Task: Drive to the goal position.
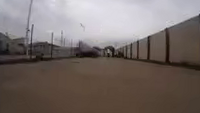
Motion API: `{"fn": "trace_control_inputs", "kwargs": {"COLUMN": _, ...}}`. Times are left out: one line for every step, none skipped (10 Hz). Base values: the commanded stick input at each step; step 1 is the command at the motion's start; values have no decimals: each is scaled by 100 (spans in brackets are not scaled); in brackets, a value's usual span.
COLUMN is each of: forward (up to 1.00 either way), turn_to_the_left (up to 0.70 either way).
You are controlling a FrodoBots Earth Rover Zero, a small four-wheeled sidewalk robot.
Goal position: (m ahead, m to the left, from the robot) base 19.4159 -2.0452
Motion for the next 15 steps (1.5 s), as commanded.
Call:
{"fn": "trace_control_inputs", "kwargs": {"forward": 70, "turn_to_the_left": 0}}
{"fn": "trace_control_inputs", "kwargs": {"forward": 70, "turn_to_the_left": 0}}
{"fn": "trace_control_inputs", "kwargs": {"forward": 70, "turn_to_the_left": 0}}
{"fn": "trace_control_inputs", "kwargs": {"forward": 70, "turn_to_the_left": 0}}
{"fn": "trace_control_inputs", "kwargs": {"forward": 70, "turn_to_the_left": 0}}
{"fn": "trace_control_inputs", "kwargs": {"forward": 70, "turn_to_the_left": 0}}
{"fn": "trace_control_inputs", "kwargs": {"forward": 70, "turn_to_the_left": 0}}
{"fn": "trace_control_inputs", "kwargs": {"forward": 70, "turn_to_the_left": 0}}
{"fn": "trace_control_inputs", "kwargs": {"forward": 70, "turn_to_the_left": 0}}
{"fn": "trace_control_inputs", "kwargs": {"forward": 70, "turn_to_the_left": 0}}
{"fn": "trace_control_inputs", "kwargs": {"forward": 70, "turn_to_the_left": 0}}
{"fn": "trace_control_inputs", "kwargs": {"forward": 70, "turn_to_the_left": 0}}
{"fn": "trace_control_inputs", "kwargs": {"forward": 70, "turn_to_the_left": 0}}
{"fn": "trace_control_inputs", "kwargs": {"forward": 70, "turn_to_the_left": 0}}
{"fn": "trace_control_inputs", "kwargs": {"forward": 70, "turn_to_the_left": 0}}
